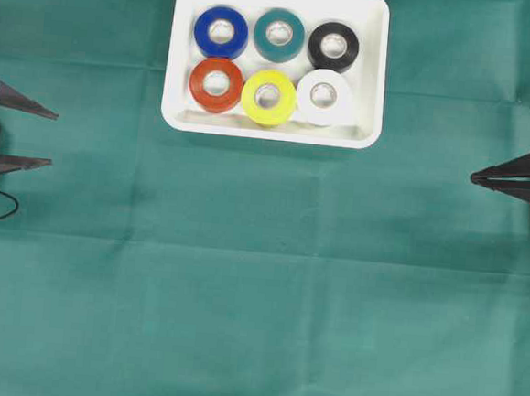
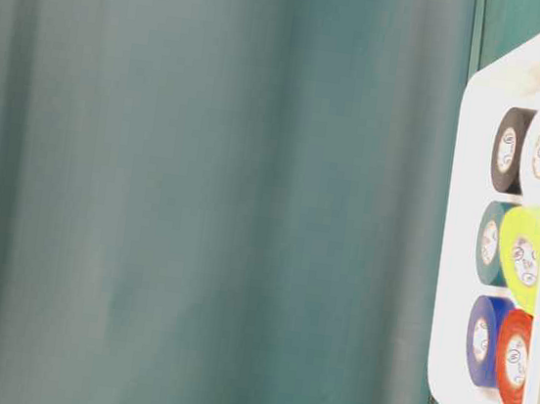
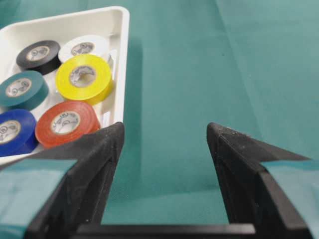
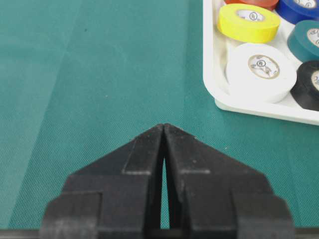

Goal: Put the tape into the white case with the left arm.

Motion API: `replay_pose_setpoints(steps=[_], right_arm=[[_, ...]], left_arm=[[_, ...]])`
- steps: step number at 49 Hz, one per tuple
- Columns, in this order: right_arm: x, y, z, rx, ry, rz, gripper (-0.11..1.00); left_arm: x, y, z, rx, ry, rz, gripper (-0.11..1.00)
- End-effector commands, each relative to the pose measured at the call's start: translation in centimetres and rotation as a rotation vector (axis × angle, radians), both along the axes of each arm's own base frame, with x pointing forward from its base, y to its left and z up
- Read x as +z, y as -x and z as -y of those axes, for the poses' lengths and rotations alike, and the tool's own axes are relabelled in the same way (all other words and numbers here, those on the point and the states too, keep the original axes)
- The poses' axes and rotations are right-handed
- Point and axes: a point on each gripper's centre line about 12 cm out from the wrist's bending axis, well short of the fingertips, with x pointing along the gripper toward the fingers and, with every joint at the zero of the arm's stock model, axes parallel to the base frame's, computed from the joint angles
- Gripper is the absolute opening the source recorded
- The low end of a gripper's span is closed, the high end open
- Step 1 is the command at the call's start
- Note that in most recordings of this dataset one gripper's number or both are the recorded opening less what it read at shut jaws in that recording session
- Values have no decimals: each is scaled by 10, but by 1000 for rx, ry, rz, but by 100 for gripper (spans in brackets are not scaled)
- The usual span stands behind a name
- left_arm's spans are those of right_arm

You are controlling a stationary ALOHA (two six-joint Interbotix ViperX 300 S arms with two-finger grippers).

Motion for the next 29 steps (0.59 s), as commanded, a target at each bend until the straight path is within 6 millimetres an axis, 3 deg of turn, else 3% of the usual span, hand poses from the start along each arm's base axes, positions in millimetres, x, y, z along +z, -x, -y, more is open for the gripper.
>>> replay_pose_setpoints(steps=[1, 29], right_arm=[[5, -2, 0, -1, 0, 14, -10], [4, -2, 0, -3, 0, 14, -10]], left_arm=[[5, -1, 0, -2, 3, 14, 68], [4, -1, 0, 8, 62, 7, 68]])
